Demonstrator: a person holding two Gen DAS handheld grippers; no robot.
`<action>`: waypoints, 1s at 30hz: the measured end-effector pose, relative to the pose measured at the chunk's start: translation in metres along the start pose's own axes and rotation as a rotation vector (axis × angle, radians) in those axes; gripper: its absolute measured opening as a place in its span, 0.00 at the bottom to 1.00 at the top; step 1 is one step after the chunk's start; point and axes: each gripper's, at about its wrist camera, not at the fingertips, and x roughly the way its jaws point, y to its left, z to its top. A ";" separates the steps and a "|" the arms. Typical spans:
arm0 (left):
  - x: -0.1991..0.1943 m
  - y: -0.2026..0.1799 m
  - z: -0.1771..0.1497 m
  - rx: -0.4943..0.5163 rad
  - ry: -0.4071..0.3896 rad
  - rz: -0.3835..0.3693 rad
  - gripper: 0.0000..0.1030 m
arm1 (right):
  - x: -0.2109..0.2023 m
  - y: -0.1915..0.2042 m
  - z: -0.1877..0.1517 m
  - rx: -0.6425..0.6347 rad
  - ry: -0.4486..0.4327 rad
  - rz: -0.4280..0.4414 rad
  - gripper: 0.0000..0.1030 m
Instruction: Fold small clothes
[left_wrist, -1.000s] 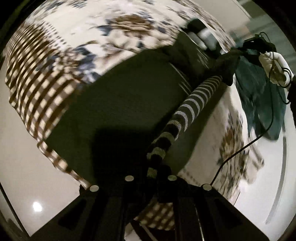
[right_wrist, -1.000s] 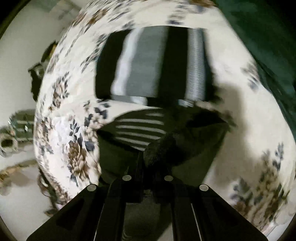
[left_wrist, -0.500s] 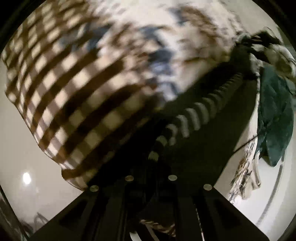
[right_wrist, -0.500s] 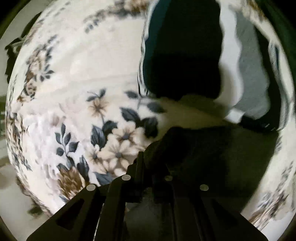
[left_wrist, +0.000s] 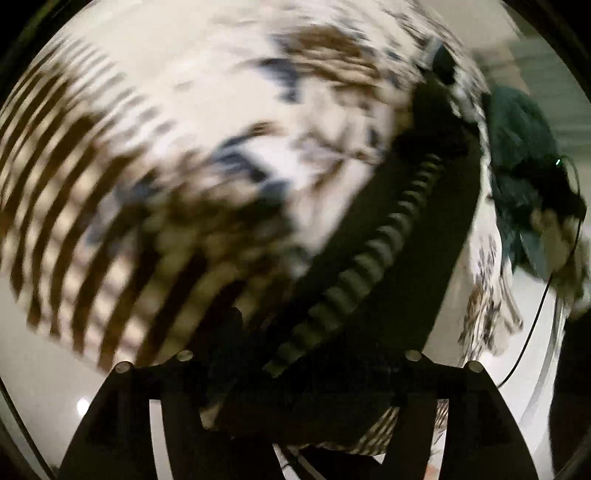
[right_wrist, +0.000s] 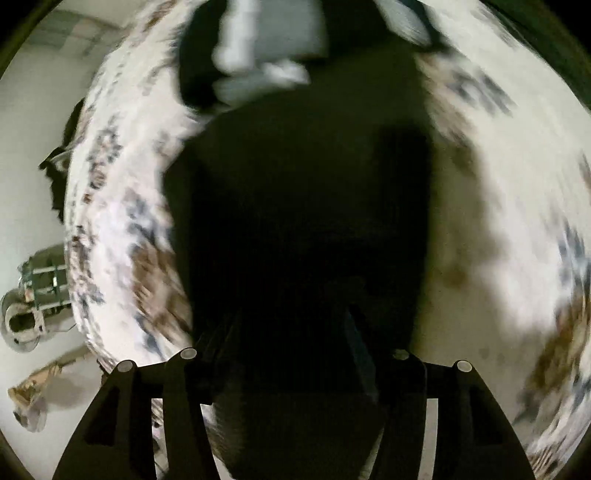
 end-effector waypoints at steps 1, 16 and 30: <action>0.008 -0.006 0.001 0.029 0.010 -0.004 0.59 | 0.004 -0.015 -0.015 0.022 0.010 0.008 0.57; 0.033 0.017 -0.043 0.018 0.008 0.181 0.06 | 0.102 -0.131 -0.264 0.229 0.287 0.243 0.58; 0.052 -0.008 -0.066 0.001 0.099 0.192 0.07 | 0.075 -0.131 -0.350 0.148 0.138 0.090 0.05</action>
